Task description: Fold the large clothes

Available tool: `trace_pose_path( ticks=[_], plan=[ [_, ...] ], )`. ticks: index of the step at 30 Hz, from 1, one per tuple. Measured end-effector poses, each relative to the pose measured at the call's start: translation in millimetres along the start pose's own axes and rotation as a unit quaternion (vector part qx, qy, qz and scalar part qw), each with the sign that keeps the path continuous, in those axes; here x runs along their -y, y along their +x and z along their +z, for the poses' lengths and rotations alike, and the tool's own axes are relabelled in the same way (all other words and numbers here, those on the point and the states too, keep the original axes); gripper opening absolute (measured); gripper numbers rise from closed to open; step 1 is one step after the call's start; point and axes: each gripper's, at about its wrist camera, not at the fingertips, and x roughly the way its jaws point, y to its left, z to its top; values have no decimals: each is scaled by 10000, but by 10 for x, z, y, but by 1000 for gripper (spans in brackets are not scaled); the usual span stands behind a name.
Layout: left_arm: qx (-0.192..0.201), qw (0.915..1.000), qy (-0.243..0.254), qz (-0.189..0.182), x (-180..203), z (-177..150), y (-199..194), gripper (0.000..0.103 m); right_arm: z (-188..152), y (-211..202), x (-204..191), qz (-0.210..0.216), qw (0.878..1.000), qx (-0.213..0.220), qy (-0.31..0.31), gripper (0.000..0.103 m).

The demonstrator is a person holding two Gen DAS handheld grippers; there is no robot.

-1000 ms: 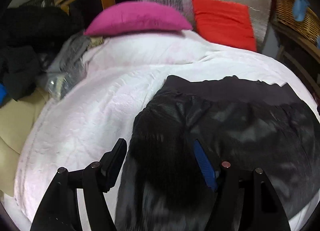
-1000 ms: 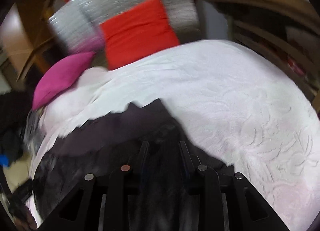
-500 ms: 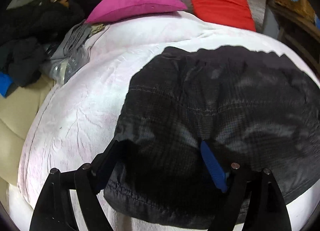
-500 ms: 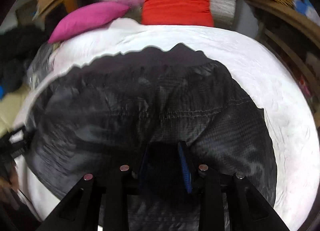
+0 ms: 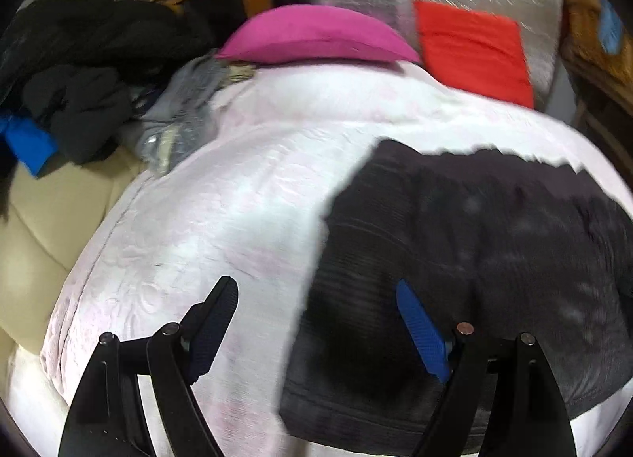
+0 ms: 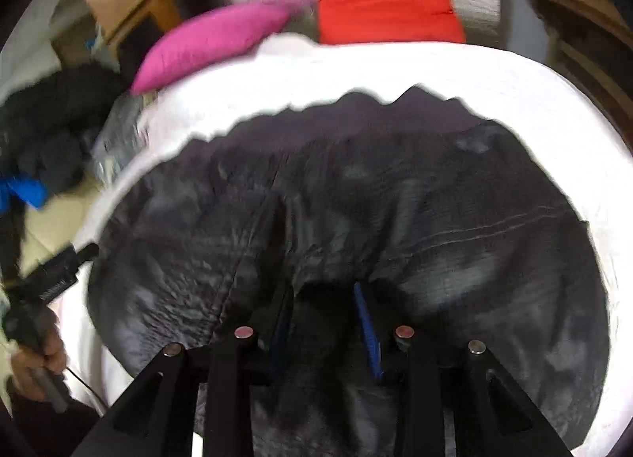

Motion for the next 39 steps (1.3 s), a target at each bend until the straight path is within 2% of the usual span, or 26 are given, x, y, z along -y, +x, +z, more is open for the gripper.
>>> trace_pose_path(
  ticks=[4,5,6,7,8,12,15,16,18,21,24,30,32,36,39],
  plan=[
    [-155,9991,-345,187,-278,-35,81,83,-23,-328,217,39,9989,405,251,36],
    [-236,9990,-342,172,-300,-70,135,83,-43,-403,269,-79,9982,531,270,45],
    [-440,9987,-161,204,-260,-127,233,83,-73,-446,306,-189,9977,586,277,60],
    [-616,9977,23,277,-200,-182,309,83,-83,-443,392,-338,9969,617,339,86],
    [-728,9965,215,355,-130,-247,385,83,-111,-424,463,-407,9962,633,431,88],
    [-473,9955,551,607,2,-280,328,83,-183,-212,610,-515,9970,217,530,86],
    [-348,9979,329,441,-55,-245,175,83,-203,-418,574,-476,9959,506,573,86],
    [-278,9987,244,360,-83,-248,100,83,-242,-564,574,-377,9941,732,705,86],
    [-5,9993,102,355,-71,-310,-146,83,-320,-776,548,-307,9909,1020,820,86],
    [293,9989,17,363,-23,-429,-519,83,-489,-1191,370,-230,9862,1490,676,86],
    [455,9987,-4,228,63,-560,-903,83,-631,-1446,170,-216,9832,1702,617,87],
    [911,9954,-5,309,167,-669,-1707,88,-895,-1994,-292,-429,9847,1663,284,87],
    [1124,9930,-24,353,174,-690,-2020,96,-968,-2190,-442,-437,9846,1672,281,87],
    [1420,9893,-95,315,141,-751,-2539,97,-1118,-2507,-666,-293,9838,1742,307,87],
    [1609,9865,-116,290,124,-811,-2822,97,-1252,-2750,-861,-441,9802,1923,137,87]
  ],
)
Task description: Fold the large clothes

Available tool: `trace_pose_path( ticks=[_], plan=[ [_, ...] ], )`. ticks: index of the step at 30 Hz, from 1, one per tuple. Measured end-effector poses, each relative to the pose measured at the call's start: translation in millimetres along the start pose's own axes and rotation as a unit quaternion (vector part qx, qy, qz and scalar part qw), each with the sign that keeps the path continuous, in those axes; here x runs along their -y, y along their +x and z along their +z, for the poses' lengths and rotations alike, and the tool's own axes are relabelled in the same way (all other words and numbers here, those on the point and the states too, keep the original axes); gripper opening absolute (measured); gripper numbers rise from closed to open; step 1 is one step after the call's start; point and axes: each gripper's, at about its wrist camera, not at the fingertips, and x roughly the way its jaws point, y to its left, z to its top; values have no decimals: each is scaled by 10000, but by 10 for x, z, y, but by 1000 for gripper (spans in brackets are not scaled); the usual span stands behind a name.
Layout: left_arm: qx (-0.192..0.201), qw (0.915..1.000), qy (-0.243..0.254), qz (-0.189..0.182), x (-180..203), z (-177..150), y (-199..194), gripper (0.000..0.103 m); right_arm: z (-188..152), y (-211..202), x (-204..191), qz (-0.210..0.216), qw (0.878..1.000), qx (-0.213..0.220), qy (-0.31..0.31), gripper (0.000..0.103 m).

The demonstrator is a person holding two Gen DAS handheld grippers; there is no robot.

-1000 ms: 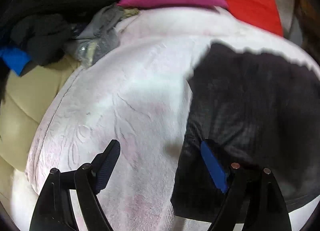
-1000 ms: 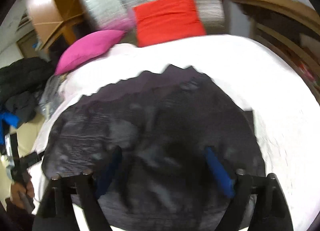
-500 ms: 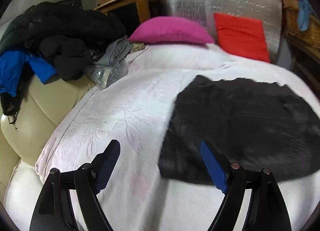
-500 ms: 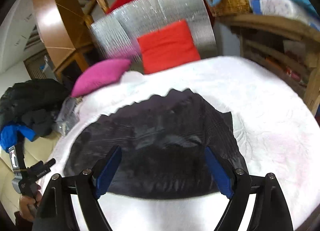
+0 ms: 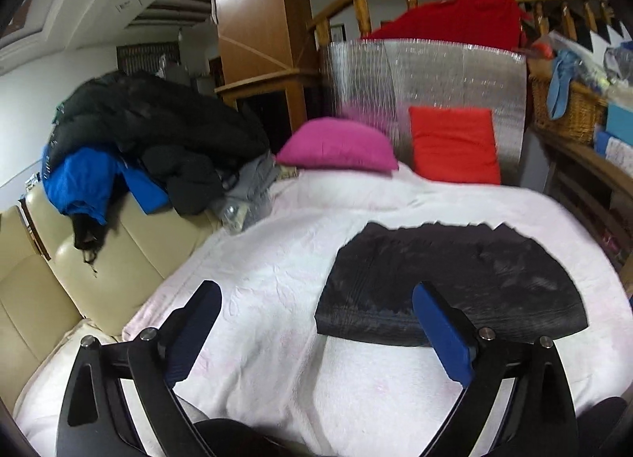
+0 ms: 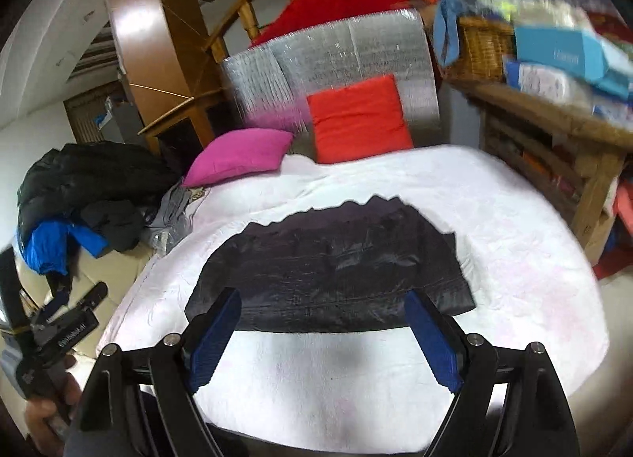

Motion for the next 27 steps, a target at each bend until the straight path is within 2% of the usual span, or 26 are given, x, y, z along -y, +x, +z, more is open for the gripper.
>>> trace_pose_path(
  ticks=[3,6,13,27],
  plan=[
    [149,9999,-11,-72,-19,21,-210,99,-37,-269,-156,-48,9997,141,-207,87],
    [228,9996,-72,-134,-33,24,-394,100,-69,-431,-206,-75,9997,186,-120,87],
    [426,9991,-3,35,27,22,-671,102,-211,-508,-289,-52,10000,24,23,87],
    [571,9981,118,-222,96,-111,-1121,102,-374,-753,-374,-231,9996,156,-20,87]
  ],
)
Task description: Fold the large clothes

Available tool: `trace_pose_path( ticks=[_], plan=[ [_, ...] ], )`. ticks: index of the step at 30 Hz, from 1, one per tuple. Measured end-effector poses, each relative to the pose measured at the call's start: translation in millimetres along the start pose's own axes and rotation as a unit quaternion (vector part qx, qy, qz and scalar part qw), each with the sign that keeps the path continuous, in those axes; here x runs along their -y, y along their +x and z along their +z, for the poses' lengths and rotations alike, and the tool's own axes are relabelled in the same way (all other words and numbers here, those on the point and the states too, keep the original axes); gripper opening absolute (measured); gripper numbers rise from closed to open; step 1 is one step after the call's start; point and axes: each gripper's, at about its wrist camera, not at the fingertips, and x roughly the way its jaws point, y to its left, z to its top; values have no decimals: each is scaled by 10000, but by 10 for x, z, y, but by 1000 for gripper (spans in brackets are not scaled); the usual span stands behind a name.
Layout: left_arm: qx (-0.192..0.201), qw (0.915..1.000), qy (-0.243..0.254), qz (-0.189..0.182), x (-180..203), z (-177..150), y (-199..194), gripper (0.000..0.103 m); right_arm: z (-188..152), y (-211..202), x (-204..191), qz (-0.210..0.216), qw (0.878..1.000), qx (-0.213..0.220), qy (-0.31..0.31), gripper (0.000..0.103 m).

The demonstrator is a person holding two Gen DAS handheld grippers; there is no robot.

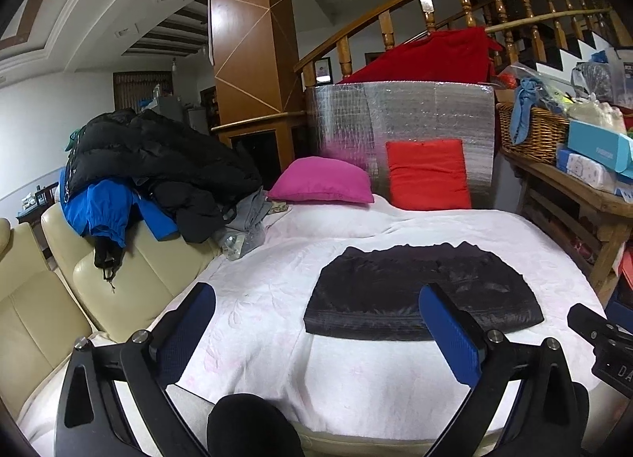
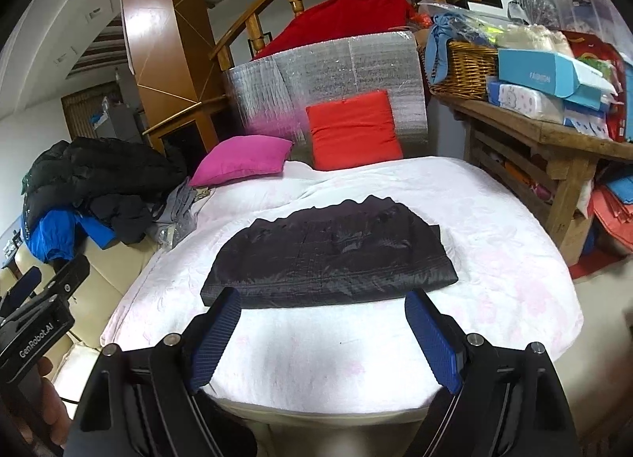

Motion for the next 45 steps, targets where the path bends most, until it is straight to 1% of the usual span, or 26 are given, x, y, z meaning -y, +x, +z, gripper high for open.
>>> trace_pose_path(
  ticks=[6,13,21,31,45],
  plan=[
    [157,9997,161,-18,120,18,-150,102,-35,-117,107,-105,9999,36,66,87],
    [193,9996,213,-32,196,47,-204,102,-41,-202,229,-144,9997,90,173,87],
    [231,9994,267,-7,210,48,-249,102,-48,-240,231,-130,9997,121,172,87],
    [216,9996,192,-13,138,54,-232,102,-54,-272,173,-124,9997,167,134,87],
    [120,9998,143,18,126,46,-122,102,-21,-170,168,-114,9997,108,161,87]
  ],
)
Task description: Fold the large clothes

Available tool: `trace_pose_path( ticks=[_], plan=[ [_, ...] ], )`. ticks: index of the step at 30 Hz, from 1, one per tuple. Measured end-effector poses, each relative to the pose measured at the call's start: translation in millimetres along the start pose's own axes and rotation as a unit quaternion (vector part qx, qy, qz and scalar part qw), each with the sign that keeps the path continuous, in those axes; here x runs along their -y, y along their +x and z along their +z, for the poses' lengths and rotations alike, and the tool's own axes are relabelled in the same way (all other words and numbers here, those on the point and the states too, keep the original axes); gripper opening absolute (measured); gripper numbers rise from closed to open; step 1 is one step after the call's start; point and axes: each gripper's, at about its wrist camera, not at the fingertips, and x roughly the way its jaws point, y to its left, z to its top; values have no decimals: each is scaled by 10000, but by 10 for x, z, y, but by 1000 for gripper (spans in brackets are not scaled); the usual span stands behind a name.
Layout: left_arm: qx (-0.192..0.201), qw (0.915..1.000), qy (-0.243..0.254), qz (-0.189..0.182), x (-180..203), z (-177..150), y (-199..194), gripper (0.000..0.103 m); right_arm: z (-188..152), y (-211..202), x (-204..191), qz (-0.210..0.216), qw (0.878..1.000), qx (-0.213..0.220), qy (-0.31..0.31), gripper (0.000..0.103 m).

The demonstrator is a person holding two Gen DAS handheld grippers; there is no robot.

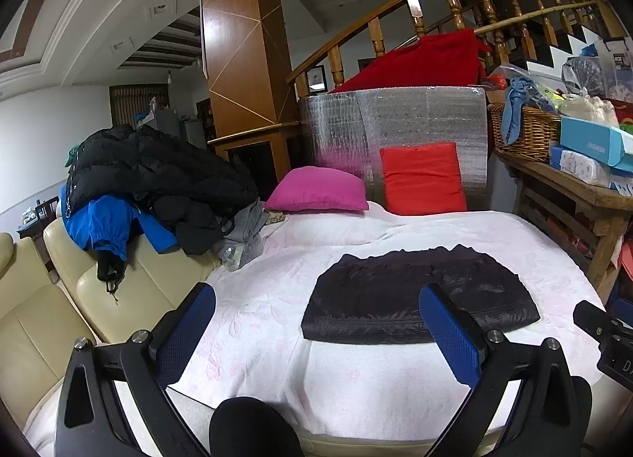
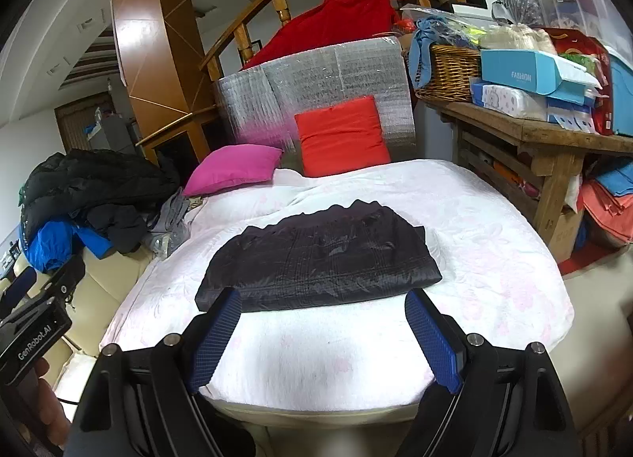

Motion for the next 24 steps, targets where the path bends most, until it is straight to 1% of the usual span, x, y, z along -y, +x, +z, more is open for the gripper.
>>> trace_pose_path(
  ticks=[8,12,15,17,20,24],
  plan=[
    [-100,9999,12,-4,6,-37,187,102,24,196,-34,-102,9999,-73,-43,87],
    [-308,9995,-59,-57,-15,-81,389,102,30,372,-25,-91,9998,-182,8,87],
    [-544,9984,8,-152,-7,-105,559,102,32,497,-38,-143,9996,-238,0,87],
    [-629,9979,5,-183,-10,-121,623,102,30,553,-57,-88,9996,-260,26,87],
    [-584,9981,27,-203,-18,-106,647,102,31,596,-139,-109,9996,-243,-58,87],
    [-460,9985,34,-294,-45,-39,625,102,26,599,-246,-243,9992,-175,-280,87]
  ],
)
